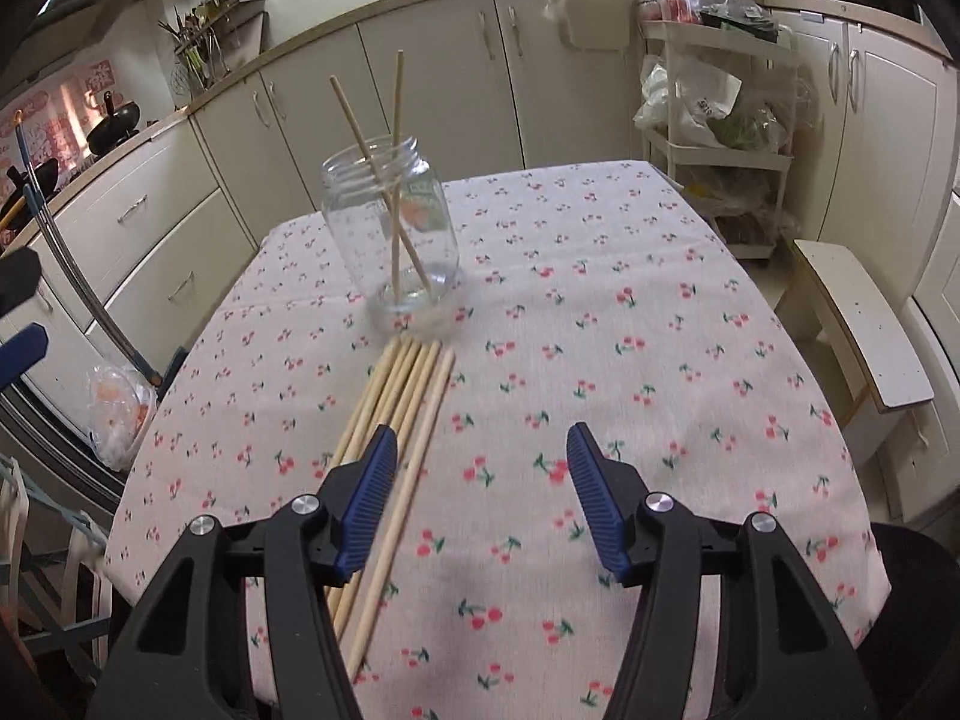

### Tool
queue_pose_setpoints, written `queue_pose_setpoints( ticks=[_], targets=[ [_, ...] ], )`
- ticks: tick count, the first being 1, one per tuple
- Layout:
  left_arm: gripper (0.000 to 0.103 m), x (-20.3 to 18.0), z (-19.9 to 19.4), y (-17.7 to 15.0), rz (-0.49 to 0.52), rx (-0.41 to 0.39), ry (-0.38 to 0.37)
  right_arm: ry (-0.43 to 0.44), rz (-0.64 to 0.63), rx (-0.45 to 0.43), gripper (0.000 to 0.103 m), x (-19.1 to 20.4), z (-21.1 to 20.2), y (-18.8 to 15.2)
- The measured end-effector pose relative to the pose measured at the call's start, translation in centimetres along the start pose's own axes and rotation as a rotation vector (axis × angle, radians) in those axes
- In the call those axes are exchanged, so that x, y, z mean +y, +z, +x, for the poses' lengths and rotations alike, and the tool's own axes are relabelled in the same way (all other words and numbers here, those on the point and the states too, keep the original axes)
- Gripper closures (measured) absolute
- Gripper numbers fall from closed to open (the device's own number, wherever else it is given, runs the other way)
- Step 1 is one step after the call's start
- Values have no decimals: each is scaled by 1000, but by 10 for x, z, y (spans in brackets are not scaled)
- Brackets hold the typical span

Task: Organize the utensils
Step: 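Move both open grippers back down to the remaining sticks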

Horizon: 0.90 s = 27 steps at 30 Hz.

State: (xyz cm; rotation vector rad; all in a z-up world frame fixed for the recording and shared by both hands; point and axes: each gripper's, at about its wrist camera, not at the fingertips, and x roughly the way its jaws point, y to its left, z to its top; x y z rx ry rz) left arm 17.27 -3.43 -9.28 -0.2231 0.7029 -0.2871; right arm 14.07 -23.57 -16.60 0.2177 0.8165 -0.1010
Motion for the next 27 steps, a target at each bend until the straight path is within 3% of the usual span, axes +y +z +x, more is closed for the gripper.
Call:
queue_pose_setpoints(
  ticks=[9, 16, 19, 27],
  targets=[
    [28, 10, -36, -19, 24, 2, 37, -40, 15, 27, 43, -3, -5, -15],
    [26, 51, -41, -33, -57, 37, 73, -72, 4, 59, 41, 9, 7, -20],
    [26, 61, -48, -34, -66, 23, 79, -84, -4, 50, 36, 14, 9, -22],
    [25, 82, -73, -33, -66, 6, 124, -139, 76, 18, 36, 6, 16, -24]
  ],
)
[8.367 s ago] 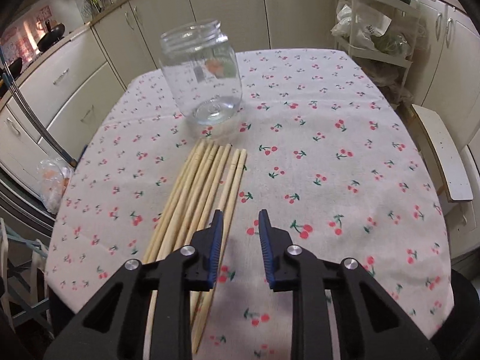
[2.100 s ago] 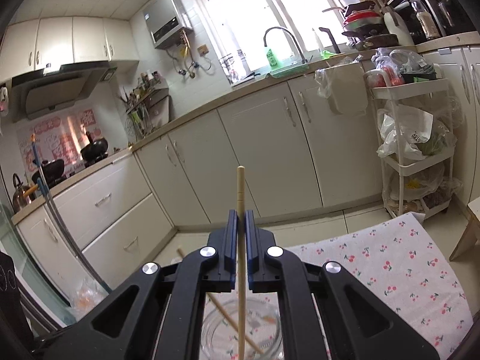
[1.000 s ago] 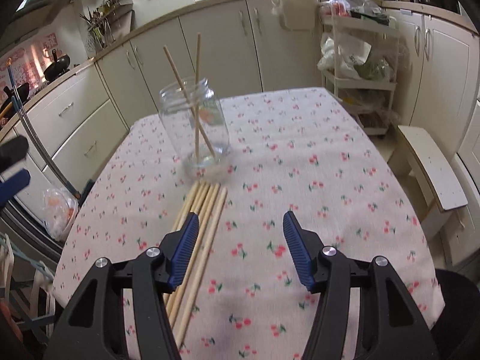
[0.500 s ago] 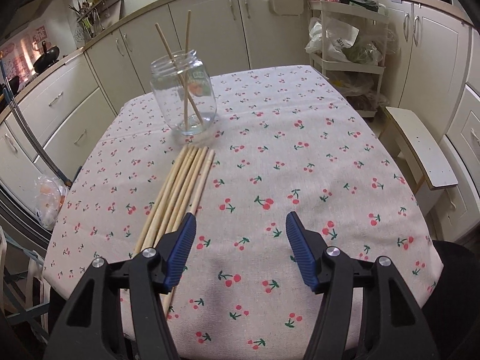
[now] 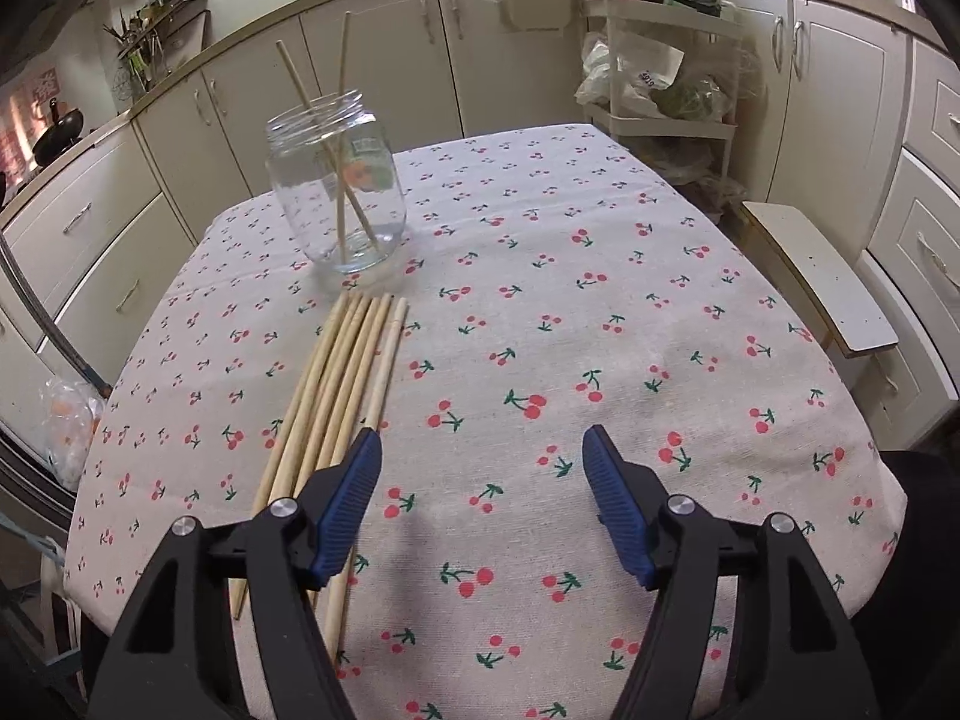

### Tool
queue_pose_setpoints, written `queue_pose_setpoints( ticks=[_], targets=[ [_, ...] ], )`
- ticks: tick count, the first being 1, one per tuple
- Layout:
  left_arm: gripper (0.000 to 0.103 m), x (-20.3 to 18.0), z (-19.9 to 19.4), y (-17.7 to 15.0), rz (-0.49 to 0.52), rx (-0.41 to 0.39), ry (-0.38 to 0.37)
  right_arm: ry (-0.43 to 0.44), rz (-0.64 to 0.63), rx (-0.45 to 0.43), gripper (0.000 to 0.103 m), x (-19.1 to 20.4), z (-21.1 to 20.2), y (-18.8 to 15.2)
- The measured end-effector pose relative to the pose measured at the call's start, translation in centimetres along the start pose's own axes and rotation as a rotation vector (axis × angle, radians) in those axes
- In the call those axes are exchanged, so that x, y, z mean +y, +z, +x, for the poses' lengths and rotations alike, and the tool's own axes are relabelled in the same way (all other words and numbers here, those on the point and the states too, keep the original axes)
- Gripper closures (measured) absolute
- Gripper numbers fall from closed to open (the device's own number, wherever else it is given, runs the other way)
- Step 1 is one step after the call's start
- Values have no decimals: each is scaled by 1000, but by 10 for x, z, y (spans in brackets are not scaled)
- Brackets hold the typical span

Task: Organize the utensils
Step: 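Move both open grippers back down to the remaining sticks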

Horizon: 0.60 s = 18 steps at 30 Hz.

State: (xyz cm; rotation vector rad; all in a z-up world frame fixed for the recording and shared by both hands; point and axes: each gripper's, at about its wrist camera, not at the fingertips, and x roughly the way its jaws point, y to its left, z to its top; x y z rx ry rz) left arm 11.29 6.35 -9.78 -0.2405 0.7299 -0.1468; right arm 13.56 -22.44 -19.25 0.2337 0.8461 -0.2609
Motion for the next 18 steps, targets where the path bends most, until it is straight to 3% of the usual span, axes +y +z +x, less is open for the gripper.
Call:
queue_pose_setpoints(
  ticks=[18],
  targets=[
    [21, -27, -24, 0, 108, -30, 2, -44, 31, -22, 32, -16, 5, -11]
  ],
)
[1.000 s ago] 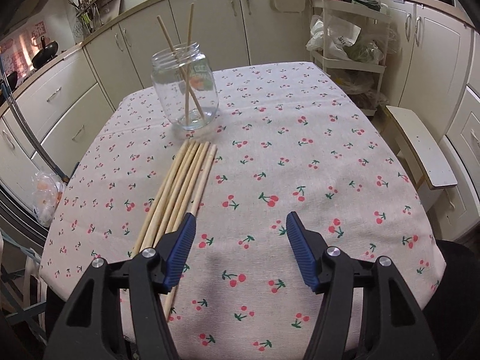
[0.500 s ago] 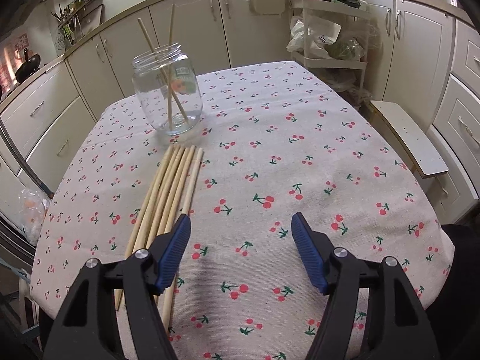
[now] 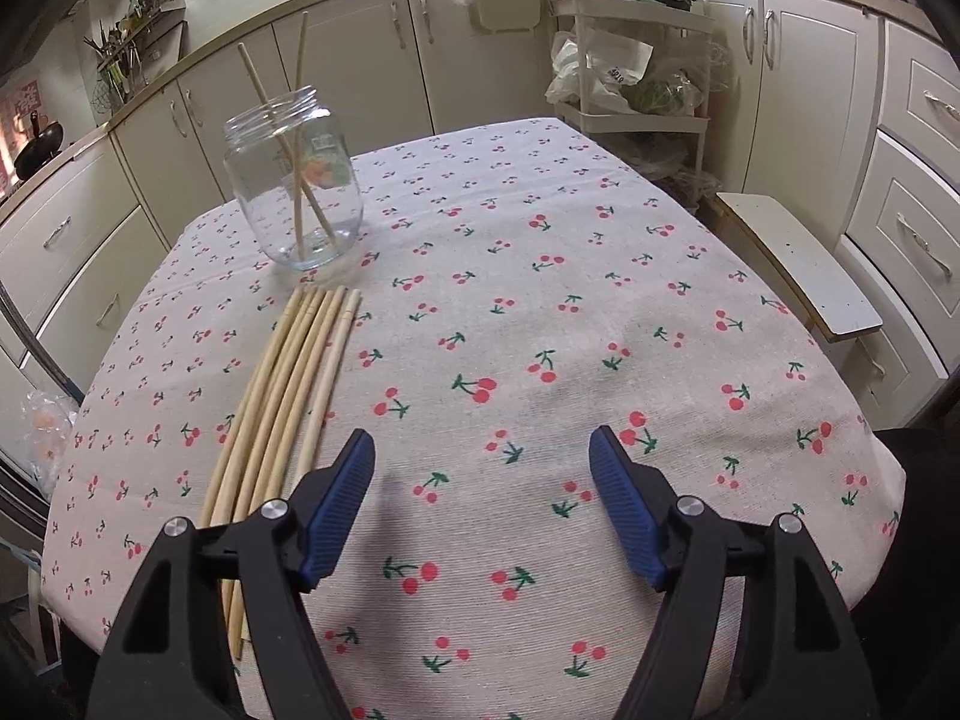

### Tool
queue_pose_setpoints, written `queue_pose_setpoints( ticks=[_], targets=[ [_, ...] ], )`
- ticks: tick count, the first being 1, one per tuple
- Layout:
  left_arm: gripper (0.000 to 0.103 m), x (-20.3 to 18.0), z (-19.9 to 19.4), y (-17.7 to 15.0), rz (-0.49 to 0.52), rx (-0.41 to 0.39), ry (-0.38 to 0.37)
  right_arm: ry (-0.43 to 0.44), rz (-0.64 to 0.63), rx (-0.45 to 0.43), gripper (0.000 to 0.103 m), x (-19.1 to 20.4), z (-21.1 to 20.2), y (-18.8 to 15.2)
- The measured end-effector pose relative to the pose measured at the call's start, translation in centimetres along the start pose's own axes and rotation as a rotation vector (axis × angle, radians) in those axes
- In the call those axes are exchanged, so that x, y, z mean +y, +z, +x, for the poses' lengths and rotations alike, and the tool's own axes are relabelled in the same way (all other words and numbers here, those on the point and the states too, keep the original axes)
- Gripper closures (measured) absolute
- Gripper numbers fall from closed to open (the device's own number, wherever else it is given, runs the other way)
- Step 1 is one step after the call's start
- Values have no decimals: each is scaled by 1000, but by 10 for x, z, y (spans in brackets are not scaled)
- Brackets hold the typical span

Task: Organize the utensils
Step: 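Move both open grippers back down to the remaining sticks, then close the right gripper on another stick while the left gripper grasps one too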

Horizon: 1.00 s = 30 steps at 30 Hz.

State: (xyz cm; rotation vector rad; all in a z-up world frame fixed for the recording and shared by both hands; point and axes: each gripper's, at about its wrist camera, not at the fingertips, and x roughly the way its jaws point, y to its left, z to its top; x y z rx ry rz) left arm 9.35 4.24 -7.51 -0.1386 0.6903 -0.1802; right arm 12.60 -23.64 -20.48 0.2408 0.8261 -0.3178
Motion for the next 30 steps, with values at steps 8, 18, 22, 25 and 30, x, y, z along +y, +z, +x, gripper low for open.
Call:
queue_pose_setpoints(
  ticks=[8, 18, 22, 25, 30],
  targets=[
    [20, 9, 39, -22, 5, 102, -24, 38, -6, -12, 32, -2, -8, 6],
    [20, 19, 108, -38, -38, 233, -53, 111, -132, 13, 36, 35, 0, 8],
    [20, 13, 127, -33, -28, 247, -73, 99, -153, 41, 44, 48, 14, 10],
    [20, 7, 140, -28, -18, 253, -89, 87, -182, 48, 47, 50, 20, 10],
    [20, -12, 168, -23, 13, 271, -118, 60, -224, 57, 57, 43, 25, 14]
  ],
)
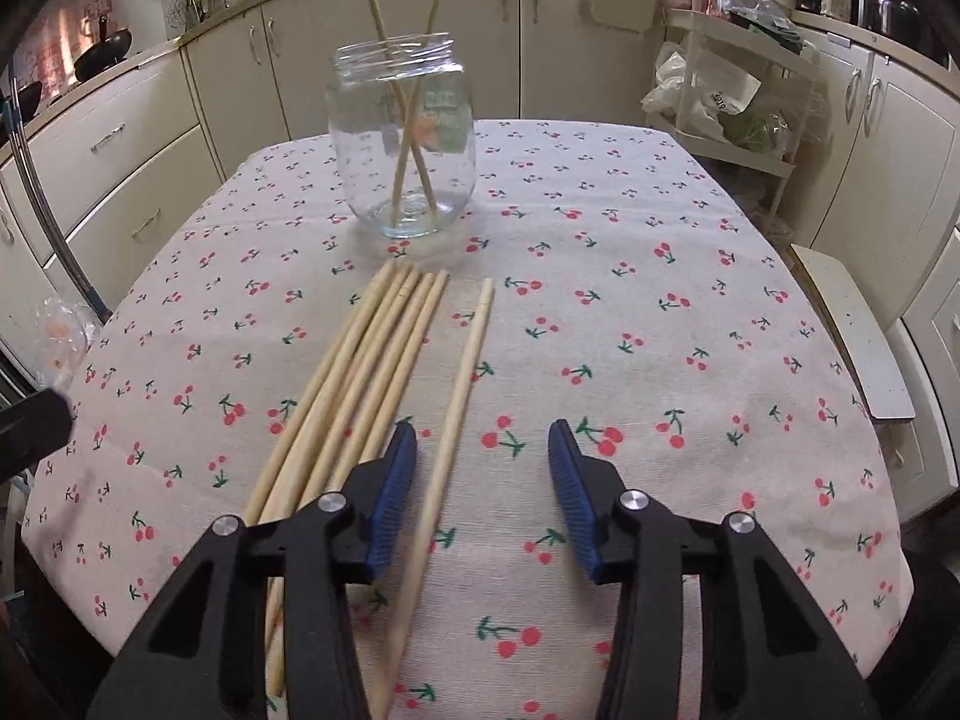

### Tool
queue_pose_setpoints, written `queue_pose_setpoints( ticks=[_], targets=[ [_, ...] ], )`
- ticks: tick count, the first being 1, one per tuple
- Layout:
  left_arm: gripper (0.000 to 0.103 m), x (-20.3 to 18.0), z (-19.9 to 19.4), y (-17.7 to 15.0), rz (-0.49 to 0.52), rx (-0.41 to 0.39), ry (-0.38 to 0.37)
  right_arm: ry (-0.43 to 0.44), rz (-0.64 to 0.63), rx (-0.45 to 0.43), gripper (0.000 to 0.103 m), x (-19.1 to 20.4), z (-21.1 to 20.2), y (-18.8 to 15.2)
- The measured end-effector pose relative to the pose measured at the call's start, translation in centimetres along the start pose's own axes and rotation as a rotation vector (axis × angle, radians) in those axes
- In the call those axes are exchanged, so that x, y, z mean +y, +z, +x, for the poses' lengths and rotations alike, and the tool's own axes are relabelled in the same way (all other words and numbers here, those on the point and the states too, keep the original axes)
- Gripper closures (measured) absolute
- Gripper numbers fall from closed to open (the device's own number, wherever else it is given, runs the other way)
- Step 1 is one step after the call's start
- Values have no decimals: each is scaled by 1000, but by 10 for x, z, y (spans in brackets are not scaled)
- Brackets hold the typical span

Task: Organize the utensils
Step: 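Close the right gripper on another stick while the left gripper grasps one too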

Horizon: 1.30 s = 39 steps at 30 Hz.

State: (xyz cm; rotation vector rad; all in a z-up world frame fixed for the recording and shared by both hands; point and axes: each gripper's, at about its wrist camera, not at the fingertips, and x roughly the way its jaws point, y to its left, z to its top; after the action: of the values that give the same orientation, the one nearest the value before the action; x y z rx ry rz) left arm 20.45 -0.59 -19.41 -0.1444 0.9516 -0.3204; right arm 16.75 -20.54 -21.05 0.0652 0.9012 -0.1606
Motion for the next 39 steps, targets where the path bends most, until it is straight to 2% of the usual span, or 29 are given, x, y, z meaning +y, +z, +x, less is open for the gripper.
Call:
queue_pose_setpoints(
  ticks=[3, 7, 11, 22, 30, 32, 39],
  targets=[
    [20, -15, 22, 12, 26, 8, -26, 0, -20, 2, 58, -4, 2, 3],
    [20, -40, 49, 25, 88, 30, -16, 15, -42, 1, 58, -4, 5, 7],
    [20, -58, 64, 32, 163, 23, 44, 36, -61, 1, 58, -7, 5, 7],
    [21, -72, 103, 43, 240, 99, 135, 62, -65, -6, 58, -9, 5, 6],
    [21, -72, 112, 45, 228, 105, 192, 70, -49, -3, 57, -11, 6, 9],
    [21, -66, 112, 45, 210, 110, 183, 73, -44, -1, 57, -11, 8, 11],
    [21, -62, 110, 48, 178, 105, 251, 82, -37, 26, 58, -7, 17, 23]
  ],
)
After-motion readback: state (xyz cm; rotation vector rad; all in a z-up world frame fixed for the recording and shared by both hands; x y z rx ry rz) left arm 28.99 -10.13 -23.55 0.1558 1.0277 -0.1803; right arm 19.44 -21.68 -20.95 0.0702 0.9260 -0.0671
